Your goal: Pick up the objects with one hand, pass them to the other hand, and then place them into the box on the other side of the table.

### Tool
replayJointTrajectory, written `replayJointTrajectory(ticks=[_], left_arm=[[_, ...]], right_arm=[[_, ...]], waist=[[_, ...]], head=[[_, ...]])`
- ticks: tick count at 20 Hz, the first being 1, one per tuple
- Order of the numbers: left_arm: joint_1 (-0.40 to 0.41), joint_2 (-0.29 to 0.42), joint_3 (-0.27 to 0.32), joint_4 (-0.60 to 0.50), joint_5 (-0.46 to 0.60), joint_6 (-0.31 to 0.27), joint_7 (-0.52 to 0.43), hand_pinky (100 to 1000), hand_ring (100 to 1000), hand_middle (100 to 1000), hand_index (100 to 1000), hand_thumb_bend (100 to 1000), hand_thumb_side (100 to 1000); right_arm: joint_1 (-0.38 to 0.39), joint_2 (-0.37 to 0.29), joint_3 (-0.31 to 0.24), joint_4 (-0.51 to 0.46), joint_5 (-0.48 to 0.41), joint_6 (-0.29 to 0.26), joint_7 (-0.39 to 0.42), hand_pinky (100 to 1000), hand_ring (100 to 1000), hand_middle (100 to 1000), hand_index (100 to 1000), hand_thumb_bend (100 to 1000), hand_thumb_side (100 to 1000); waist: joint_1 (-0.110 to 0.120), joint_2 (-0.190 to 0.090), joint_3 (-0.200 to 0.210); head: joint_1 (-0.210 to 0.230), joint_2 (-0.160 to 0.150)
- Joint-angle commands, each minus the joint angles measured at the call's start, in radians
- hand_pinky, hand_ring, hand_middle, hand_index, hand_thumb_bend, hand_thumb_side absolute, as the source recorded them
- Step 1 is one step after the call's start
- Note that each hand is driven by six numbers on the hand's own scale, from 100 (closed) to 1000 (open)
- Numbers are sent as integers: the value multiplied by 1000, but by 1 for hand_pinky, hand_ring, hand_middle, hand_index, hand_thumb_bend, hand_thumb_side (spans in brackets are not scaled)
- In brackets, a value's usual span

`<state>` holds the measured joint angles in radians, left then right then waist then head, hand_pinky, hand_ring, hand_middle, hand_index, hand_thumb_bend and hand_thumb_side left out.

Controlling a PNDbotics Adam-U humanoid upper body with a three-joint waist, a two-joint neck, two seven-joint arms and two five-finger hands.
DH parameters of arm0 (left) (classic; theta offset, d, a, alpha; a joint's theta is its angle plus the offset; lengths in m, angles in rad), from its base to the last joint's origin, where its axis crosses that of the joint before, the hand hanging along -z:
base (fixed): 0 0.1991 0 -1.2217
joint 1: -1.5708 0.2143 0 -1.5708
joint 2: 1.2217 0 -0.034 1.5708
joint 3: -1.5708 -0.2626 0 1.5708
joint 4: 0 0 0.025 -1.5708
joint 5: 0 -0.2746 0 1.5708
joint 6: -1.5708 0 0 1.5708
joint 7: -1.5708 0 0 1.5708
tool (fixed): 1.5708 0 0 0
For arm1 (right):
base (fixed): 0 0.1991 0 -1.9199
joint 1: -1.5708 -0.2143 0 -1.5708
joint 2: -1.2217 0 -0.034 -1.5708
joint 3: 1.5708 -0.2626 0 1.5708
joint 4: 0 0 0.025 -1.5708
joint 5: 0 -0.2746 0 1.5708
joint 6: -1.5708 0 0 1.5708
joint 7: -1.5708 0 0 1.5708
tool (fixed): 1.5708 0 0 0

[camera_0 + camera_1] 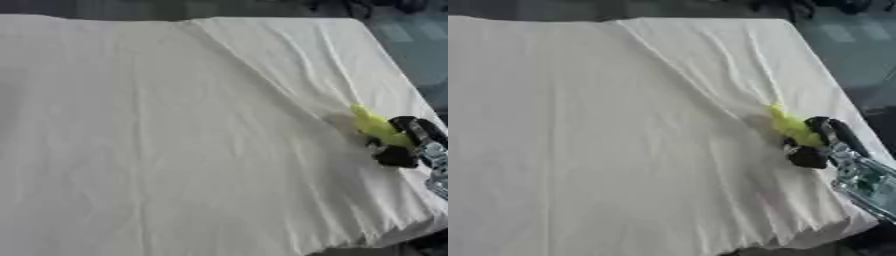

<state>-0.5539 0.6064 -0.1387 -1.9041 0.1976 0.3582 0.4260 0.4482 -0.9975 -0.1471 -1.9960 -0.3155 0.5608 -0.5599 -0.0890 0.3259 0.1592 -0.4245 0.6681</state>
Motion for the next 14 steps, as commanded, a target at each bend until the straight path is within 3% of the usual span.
replayJointTrajectory(ticks=[1,14], left_arm=[[-6,26,20,-9,3,-3,-1,894,778,714,817,119,802],[2,23,22,-9,3,-6,-5,897,780,718,818,110,788]], right_arm=[[-6,-40,-32,-4,25,346,-347,638,571,511,605,100,100],[0,-78,-47,-4,44,346,-347,654,575,508,608,100,100]], waist=[[5,-29,-5],[21,-65,-22]], head=[[8,7],[15,16]])
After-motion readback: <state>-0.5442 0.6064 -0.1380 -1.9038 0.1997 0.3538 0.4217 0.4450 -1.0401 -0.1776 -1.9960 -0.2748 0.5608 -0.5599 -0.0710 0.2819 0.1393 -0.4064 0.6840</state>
